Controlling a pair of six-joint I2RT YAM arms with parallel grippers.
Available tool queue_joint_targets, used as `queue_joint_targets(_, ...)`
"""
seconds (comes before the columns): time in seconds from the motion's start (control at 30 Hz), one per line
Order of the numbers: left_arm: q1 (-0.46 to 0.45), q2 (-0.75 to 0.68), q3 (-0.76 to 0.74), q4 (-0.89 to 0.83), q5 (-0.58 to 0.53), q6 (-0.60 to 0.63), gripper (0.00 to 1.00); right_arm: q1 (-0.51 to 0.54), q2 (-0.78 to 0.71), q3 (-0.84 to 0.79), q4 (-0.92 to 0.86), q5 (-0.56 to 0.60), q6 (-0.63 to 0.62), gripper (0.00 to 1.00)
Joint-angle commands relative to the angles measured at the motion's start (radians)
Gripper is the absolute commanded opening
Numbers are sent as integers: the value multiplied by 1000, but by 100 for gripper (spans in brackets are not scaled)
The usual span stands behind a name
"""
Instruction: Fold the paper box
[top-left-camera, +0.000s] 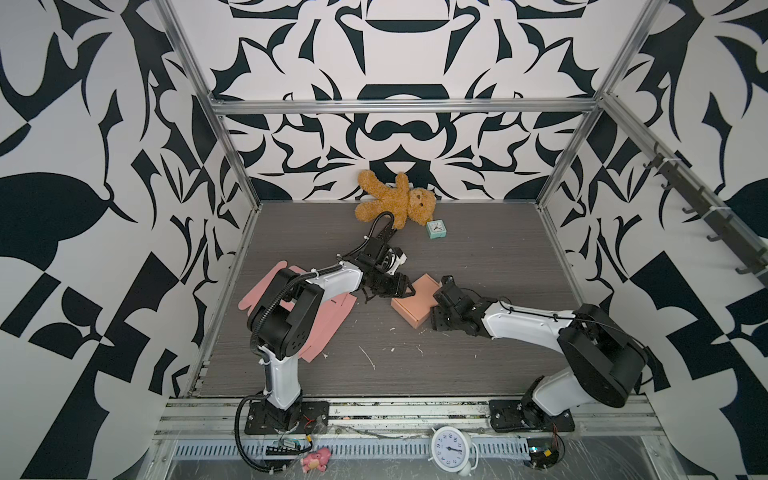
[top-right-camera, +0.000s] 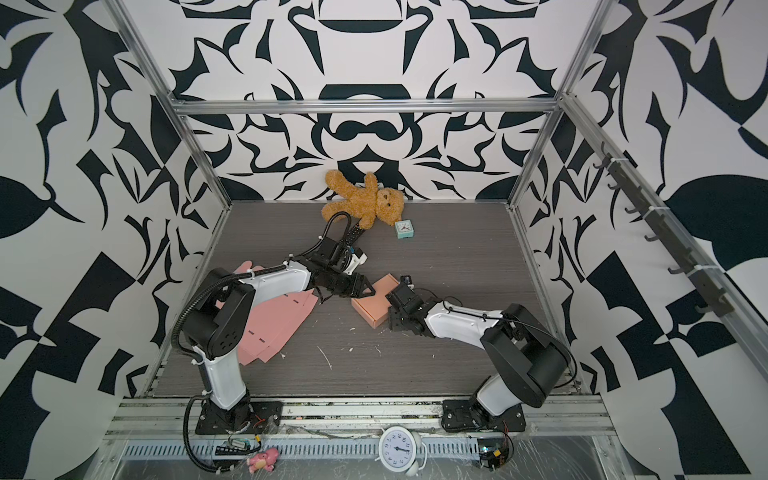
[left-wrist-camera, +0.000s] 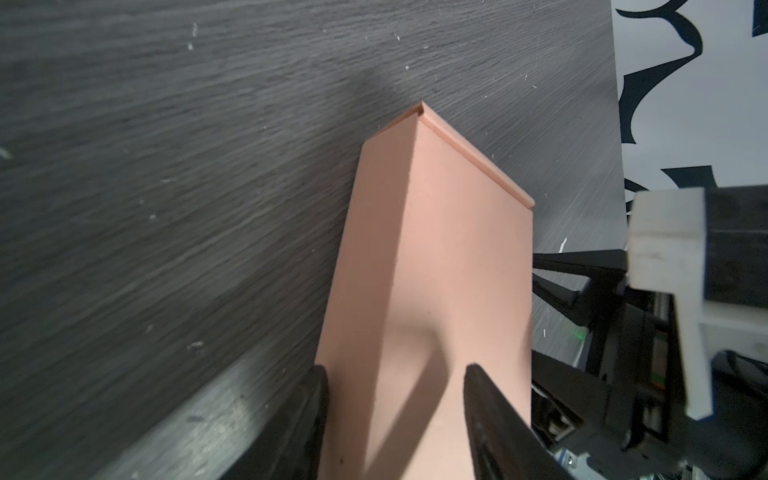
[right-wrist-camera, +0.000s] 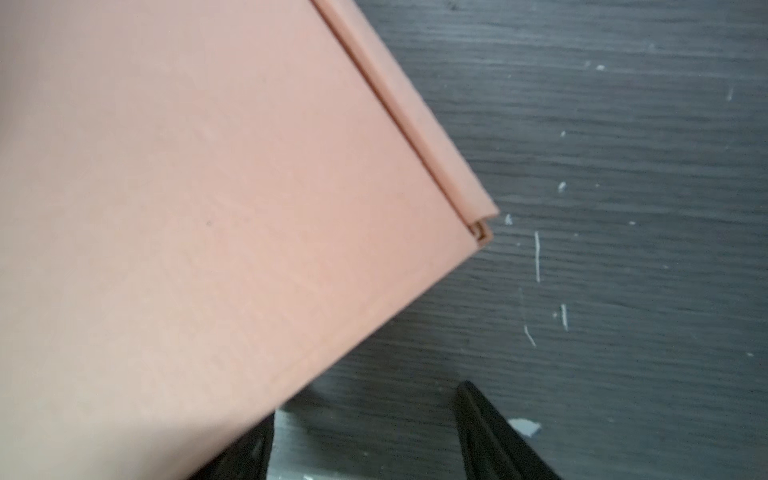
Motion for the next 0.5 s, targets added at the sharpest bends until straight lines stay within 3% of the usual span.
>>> queue_joint_targets(0.0, 18, -5, -12, 18, 19, -31, 57, -1, -19, -15, 36, -20, 17, 70)
queue_joint_targets(0.23, 78, 23, -5, 65, -13, -58, 63, 1, -42, -68, 44, -24, 31, 70)
queue_joint_targets(0.47, 87, -85, -54, 37, -84, -45, 67, 1, -140, -82, -27, -23, 29, 70)
